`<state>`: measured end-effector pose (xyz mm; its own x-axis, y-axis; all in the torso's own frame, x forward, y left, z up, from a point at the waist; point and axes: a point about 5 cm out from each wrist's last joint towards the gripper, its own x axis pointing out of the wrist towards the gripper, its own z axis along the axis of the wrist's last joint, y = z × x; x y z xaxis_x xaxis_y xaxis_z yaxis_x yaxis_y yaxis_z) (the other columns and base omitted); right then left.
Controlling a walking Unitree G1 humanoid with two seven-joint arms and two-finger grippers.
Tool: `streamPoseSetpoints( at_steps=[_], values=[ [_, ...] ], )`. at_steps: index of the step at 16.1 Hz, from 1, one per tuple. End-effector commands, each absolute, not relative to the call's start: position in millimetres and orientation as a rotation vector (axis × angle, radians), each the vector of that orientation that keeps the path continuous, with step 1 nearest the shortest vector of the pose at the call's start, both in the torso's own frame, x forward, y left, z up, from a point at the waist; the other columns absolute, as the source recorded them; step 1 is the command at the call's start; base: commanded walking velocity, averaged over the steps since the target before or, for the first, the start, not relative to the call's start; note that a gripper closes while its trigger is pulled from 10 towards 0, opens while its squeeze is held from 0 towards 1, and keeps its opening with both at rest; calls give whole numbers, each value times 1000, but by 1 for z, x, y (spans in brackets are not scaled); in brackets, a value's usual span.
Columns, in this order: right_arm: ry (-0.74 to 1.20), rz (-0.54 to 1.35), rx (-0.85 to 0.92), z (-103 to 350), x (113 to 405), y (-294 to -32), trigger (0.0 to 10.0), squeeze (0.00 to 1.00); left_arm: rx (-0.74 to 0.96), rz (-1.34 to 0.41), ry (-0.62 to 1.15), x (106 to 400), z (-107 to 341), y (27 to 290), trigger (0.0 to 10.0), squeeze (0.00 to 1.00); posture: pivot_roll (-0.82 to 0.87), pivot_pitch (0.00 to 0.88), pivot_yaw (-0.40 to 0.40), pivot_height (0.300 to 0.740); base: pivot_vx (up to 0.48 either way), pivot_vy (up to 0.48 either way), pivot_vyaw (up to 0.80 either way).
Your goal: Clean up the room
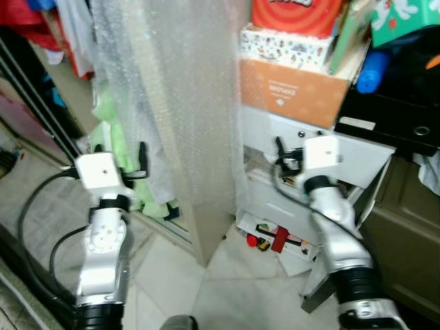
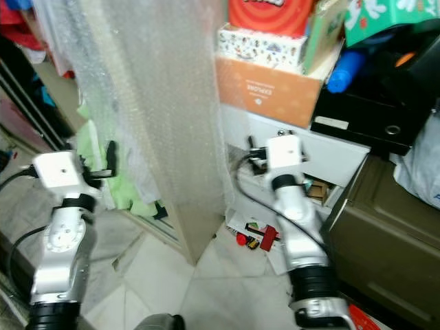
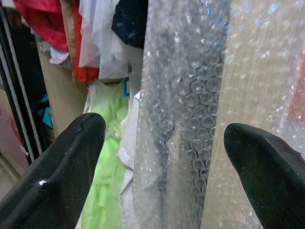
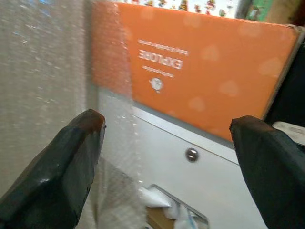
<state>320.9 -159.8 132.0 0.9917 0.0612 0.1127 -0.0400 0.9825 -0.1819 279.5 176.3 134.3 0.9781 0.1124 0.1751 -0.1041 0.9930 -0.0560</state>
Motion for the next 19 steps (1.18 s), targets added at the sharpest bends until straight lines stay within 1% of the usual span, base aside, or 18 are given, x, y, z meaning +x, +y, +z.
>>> streamPoseSetpoints(
  at_steps=[1, 2, 5, 6, 9, 11, 15, 17, 18, 19],
  values=[
    [-137, 96, -167, 138, 318, -148, 10000, 0, -28, 170, -172, 275, 132, 186, 10000, 0, -3, 0, -3, 740, 0, 0, 0],
    [-169, 132, -181, 144, 313, -140, 10000, 0, -21, 176, -160, 273, 128, 186, 10000, 0, -2, 0, 8, 740, 0, 0, 800],
    [-169, 119, -139, 144, 316, -134, 10000, 0, -15, 154, -167, 276, 130, 185, 10000, 0, -1, 0, 24, 740, 0, 0, 800],
    [-160, 107, -160, 135, 310, -134, 10000, 0, -43, 138, -143, 271, 128, 183, 10000, 0, 3, 0, 24, 740, 0, 0, 800],
    [-127, 95, -128, 131, 305, -139, 10000, 0, -32, 147, -140, 263, 128, 180, 10000, 0, 10, 0, 12, 740, 0, 0, 800],
    [-111, 116, -127, 129, 300, -136, 10000, 0, -28, 144, -107, 258, 124, 176, 10000, 0, 17, 0, 13, 740, 0, 0, 800],
    [-96, 70, -130, 132, 291, -146, 10000, 0, 0, 132, -107, 253, 129, 173, 10000, 0, 16, 39, 24, 740, 0, 0, 800],
    [-94, 33, -147, 132, 285, -155, 10000, 0, -10, 134, -109, 252, 131, 175, 10000, 0, 14, 51, 30, 740, 0, 0, 800],
    [-77, -1, -154, 129, 275, -164, 10000, 0, -12, 148, -95, 245, 131, 179, 10000, 0, 10, 56, 36, 740, 0, 0, 800],
    [-73, -10, -154, 128, 273, -165, 10000, 0, -13, 156, -83, 243, 129, 181, 10000, 0, 11, 56, 37, 740, 0, 0, 800]
  ],
)
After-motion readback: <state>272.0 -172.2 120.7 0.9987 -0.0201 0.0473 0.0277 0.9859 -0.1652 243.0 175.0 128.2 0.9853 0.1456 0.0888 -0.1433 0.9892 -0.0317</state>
